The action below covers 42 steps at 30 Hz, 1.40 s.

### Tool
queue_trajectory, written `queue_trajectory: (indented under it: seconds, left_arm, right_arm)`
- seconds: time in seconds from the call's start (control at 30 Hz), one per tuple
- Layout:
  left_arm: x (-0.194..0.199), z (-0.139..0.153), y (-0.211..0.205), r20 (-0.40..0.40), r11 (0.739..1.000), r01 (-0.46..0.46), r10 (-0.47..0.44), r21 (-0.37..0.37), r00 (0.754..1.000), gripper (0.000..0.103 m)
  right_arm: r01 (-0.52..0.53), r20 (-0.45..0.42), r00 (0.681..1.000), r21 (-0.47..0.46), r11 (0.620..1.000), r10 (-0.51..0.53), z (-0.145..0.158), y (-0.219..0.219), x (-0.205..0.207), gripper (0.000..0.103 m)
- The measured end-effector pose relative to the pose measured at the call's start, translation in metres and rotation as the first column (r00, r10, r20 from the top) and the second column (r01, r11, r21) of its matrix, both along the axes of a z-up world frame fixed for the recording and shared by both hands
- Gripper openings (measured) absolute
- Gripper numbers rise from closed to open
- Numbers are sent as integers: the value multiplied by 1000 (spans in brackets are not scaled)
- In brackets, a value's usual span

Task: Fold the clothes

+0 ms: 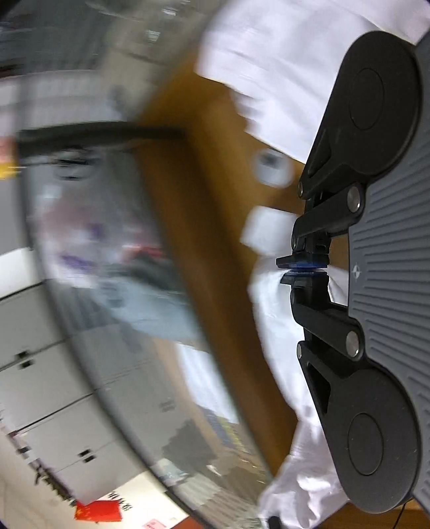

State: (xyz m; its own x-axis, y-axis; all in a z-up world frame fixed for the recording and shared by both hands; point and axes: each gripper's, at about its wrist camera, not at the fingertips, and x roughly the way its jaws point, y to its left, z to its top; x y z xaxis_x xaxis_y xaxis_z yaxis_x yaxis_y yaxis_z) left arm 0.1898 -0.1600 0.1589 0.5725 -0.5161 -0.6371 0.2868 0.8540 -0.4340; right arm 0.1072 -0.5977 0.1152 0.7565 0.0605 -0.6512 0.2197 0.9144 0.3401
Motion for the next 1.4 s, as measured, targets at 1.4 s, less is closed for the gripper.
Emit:
queue_trajectory:
  seconds: [1.4]
  left_arm:
    - [-72, -110, 112, -121, 973, -74, 102, 217, 987, 4]
  right_arm:
    - [-9, -97, 995, -147, 989, -5, -53, 24, -137, 3]
